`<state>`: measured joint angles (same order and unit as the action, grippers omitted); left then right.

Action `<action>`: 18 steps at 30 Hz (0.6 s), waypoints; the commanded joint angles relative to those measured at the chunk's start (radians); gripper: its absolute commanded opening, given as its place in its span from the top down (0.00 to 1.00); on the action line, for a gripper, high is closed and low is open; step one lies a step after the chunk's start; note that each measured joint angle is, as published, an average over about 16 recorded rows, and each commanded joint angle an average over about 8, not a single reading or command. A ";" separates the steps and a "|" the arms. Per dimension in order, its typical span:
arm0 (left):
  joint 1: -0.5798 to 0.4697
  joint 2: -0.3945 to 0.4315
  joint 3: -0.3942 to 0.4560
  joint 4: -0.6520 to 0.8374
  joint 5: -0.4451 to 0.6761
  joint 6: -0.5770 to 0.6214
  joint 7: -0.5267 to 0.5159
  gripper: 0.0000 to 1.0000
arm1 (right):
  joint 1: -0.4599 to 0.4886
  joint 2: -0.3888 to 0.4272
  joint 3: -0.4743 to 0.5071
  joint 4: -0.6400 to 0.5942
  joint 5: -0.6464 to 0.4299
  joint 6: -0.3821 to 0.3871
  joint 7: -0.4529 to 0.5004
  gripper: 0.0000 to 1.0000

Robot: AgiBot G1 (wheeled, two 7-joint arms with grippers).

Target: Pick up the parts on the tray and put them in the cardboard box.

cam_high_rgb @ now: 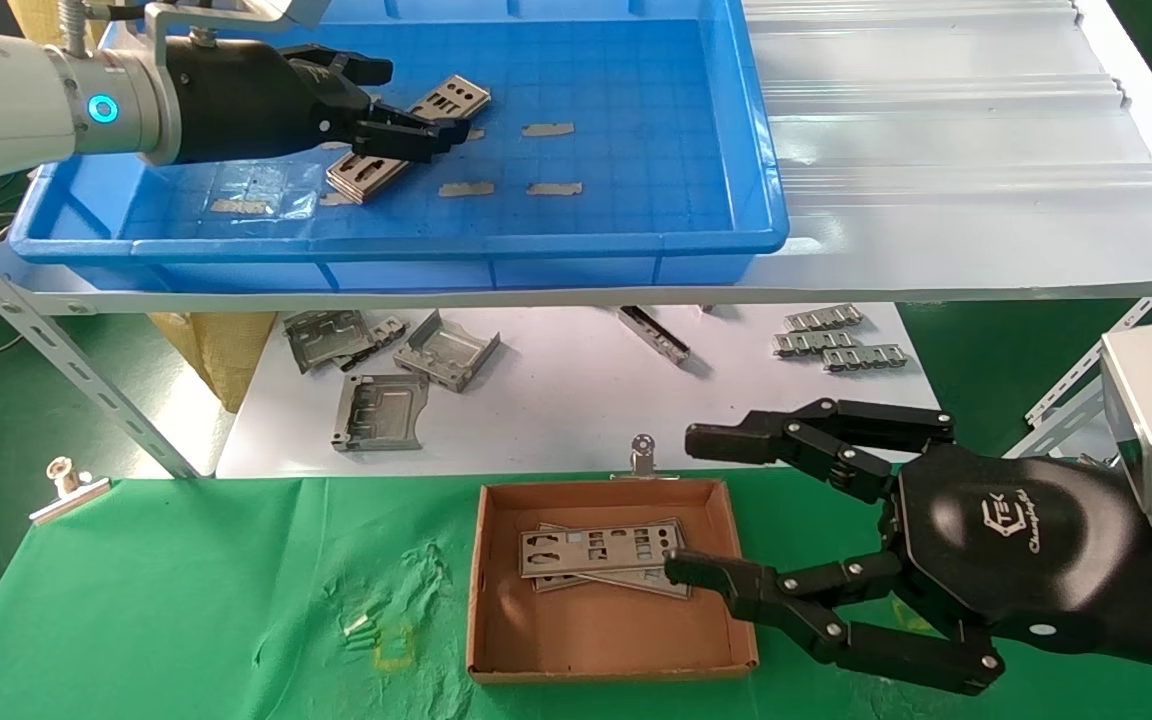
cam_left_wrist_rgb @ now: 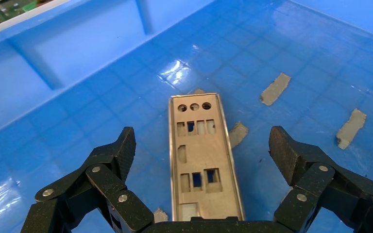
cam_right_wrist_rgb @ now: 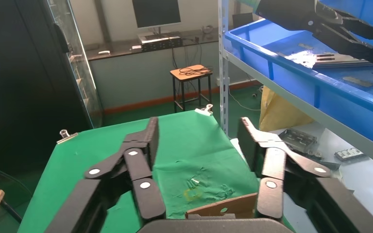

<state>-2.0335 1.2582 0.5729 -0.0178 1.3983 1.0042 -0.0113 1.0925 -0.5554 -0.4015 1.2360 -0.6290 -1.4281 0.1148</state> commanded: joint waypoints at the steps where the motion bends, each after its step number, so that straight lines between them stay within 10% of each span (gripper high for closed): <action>1: -0.001 0.000 -0.001 0.004 -0.001 -0.002 0.002 0.96 | 0.000 0.000 0.000 0.000 0.000 0.000 0.000 0.00; 18: 0.013 -0.004 -0.007 0.015 -0.010 -0.002 0.009 1.00 | 0.000 0.000 0.000 0.000 0.000 0.000 0.000 0.00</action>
<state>-2.0198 1.2557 0.5650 -0.0034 1.3871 1.0018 -0.0011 1.0925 -0.5554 -0.4015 1.2360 -0.6290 -1.4281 0.1147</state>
